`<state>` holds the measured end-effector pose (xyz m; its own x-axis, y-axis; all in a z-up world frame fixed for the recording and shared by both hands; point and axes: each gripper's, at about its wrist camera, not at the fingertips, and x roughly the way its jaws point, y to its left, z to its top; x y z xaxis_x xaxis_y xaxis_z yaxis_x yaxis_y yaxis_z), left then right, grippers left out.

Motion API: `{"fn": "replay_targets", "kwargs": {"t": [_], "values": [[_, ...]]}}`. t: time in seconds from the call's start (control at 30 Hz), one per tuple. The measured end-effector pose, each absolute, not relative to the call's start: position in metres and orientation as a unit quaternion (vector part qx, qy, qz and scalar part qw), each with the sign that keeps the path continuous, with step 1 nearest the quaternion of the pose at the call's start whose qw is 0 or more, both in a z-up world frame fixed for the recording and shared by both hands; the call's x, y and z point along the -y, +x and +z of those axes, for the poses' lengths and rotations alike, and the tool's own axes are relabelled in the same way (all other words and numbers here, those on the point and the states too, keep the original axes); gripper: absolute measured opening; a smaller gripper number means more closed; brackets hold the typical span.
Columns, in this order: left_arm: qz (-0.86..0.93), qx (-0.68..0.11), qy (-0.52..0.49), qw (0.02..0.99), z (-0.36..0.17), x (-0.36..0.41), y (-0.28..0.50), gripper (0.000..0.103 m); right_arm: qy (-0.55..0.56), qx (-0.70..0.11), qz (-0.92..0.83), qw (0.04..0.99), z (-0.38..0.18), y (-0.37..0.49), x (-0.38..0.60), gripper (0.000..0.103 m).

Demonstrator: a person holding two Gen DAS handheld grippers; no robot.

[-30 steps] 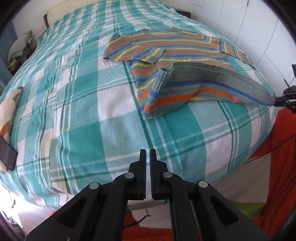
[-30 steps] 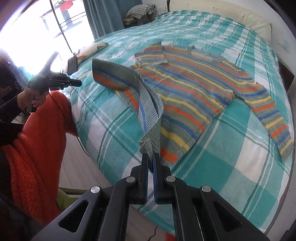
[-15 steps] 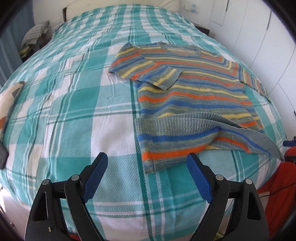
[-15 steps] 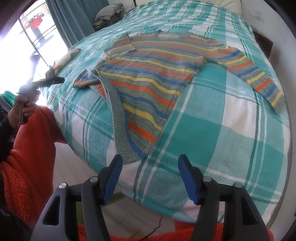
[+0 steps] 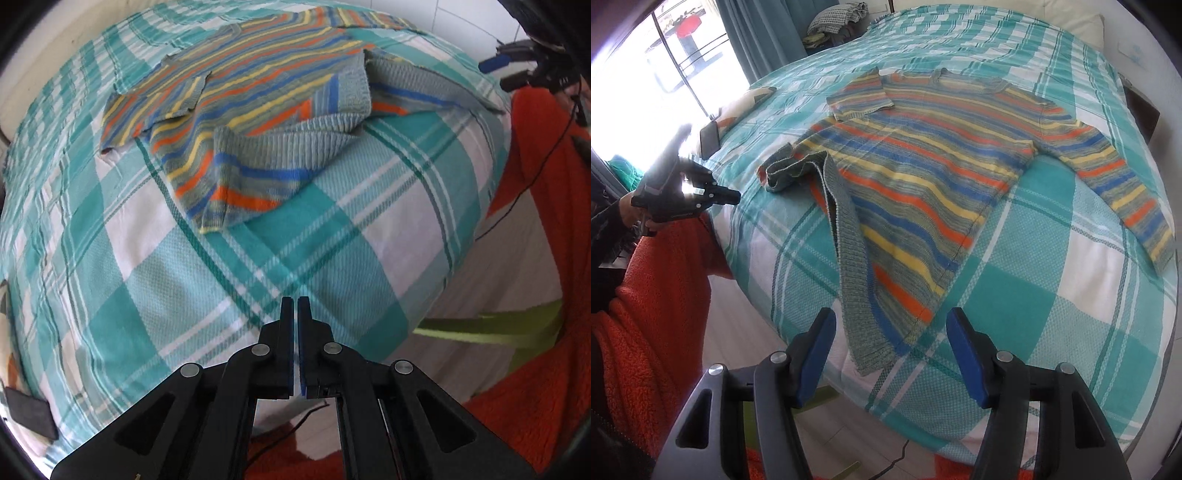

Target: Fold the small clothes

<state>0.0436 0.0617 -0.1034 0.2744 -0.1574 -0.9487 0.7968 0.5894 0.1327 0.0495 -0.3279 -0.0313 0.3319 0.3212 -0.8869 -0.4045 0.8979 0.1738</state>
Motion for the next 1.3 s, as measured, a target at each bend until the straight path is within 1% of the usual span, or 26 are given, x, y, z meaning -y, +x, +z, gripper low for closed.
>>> {"fn": "replay_targets", "kwargs": {"t": [0.07,0.1,0.13,0.17,0.2,0.23,0.27,0.4,0.47,0.53,0.57,0.63,0.67,0.7,0.73,0.77,0.83,0.93,0.97,1.0,1.03,1.07,1.1,1.13,1.2,1.3], "values": [[-0.302,-0.525,0.322,0.727,-0.104,-0.085,0.036,0.006,-0.031,-0.545,0.211,0.811,-0.035,0.046,0.339,0.062],[-0.285,-0.536,0.300,0.736,-0.100,-0.096,0.039,0.006,-0.025,-0.551,0.203,0.809,-0.037,0.046,0.346,0.062],[-0.271,-0.547,0.257,0.749,-0.094,-0.108,0.044,0.010,-0.017,-0.556,0.193,0.809,-0.038,0.045,0.353,0.062],[-0.259,-0.556,0.199,0.765,-0.088,-0.120,0.051,0.025,-0.004,-0.560,0.182,0.808,-0.038,0.046,0.360,0.062],[-0.245,-0.562,0.141,0.778,-0.083,-0.129,0.058,0.038,0.013,-0.564,0.174,0.808,-0.038,0.046,0.367,0.062],[-0.232,-0.562,0.089,0.789,-0.081,-0.133,0.062,0.063,0.036,-0.566,0.165,0.807,-0.037,0.047,0.374,0.062],[-0.222,-0.558,0.051,0.798,-0.080,-0.132,0.065,0.072,0.064,-0.567,0.156,0.807,-0.037,0.048,0.382,0.062],[-0.197,-0.559,-0.025,0.805,-0.089,-0.095,0.089,0.075,0.192,-0.586,0.132,0.776,-0.055,0.056,0.404,0.062],[-0.185,-0.531,-0.048,0.826,-0.084,-0.083,0.106,0.075,0.253,-0.589,0.128,0.757,-0.065,0.059,0.407,0.062],[-0.198,-0.502,-0.024,0.841,-0.076,-0.066,0.123,0.076,0.288,-0.582,0.123,0.750,-0.068,0.060,0.408,0.062],[-0.214,-0.498,0.008,0.840,-0.075,-0.052,0.131,0.083,0.288,-0.579,0.123,0.753,-0.066,0.061,0.404,0.062],[-0.258,-0.511,0.069,0.817,-0.086,-0.026,0.149,0.089,0.270,-0.573,0.125,0.764,-0.061,0.064,0.396,0.062],[-0.265,-0.520,0.093,0.807,-0.096,-0.018,0.155,0.083,0.261,-0.571,0.126,0.768,-0.060,0.065,0.392,0.062],[-0.280,-0.527,0.108,0.795,-0.103,-0.009,0.155,0.072,0.257,-0.570,0.128,0.770,-0.059,0.066,0.388,0.062],[-0.315,-0.538,0.118,0.773,-0.109,-0.003,0.152,0.028,0.255,-0.570,0.131,0.770,-0.058,0.068,0.386,0.062],[-0.350,-0.551,0.137,0.745,-0.113,0.002,0.143,0.006,0.253,-0.570,0.132,0.770,-0.058,0.068,0.384,0.062],[-0.408,-0.538,0.218,0.704,-0.108,-0.002,0.105,0.005,0.246,-0.572,0.132,0.772,-0.054,0.066,0.384,0.062],[-0.390,-0.537,0.323,0.675,-0.106,-0.041,0.064,0.007,0.225,-0.575,0.133,0.775,-0.043,0.054,0.391,0.062],[-0.371,-0.548,0.319,0.679,-0.103,-0.060,0.061,0.007,0.216,-0.579,0.129,0.775,-0.041,0.050,0.394,0.062],[-0.356,-0.570,0.284,0.684,-0.099,-0.078,0.066,0.008,0.207,-0.584,0.126,0.775,-0.039,0.047,0.396,0.062],[-0.336,-0.586,0.230,0.701,-0.093,-0.097,0.075,0.016,0.199,-0.589,0.124,0.774,-0.039,0.045,0.399,0.062],[-0.318,-0.595,0.168,0.719,-0.087,-0.115,0.083,0.041,0.197,-0.592,0.121,0.772,-0.040,0.045,0.401,0.062],[-0.301,-0.597,0.099,0.737,-0.083,-0.131,0.090,0.060,0.204,-0.593,0.121,0.769,-0.043,0.045,0.403,0.062],[-0.281,-0.592,0.045,0.754,-0.081,-0.141,0.094,0.088,0.219,-0.594,0.122,0.764,-0.046,0.046,0.405,0.062],[-0.258,-0.587,-0.024,0.767,-0.089,-0.144,0.099,0.089,0.260,-0.597,0.120,0.749,-0.059,0.050,0.407,0.062],[-0.246,-0.605,-0.024,0.757,-0.117,-0.108,0.103,0.083,0.292,-0.613,0.130,0.722,-0.084,0.060,0.398,0.062]]}}
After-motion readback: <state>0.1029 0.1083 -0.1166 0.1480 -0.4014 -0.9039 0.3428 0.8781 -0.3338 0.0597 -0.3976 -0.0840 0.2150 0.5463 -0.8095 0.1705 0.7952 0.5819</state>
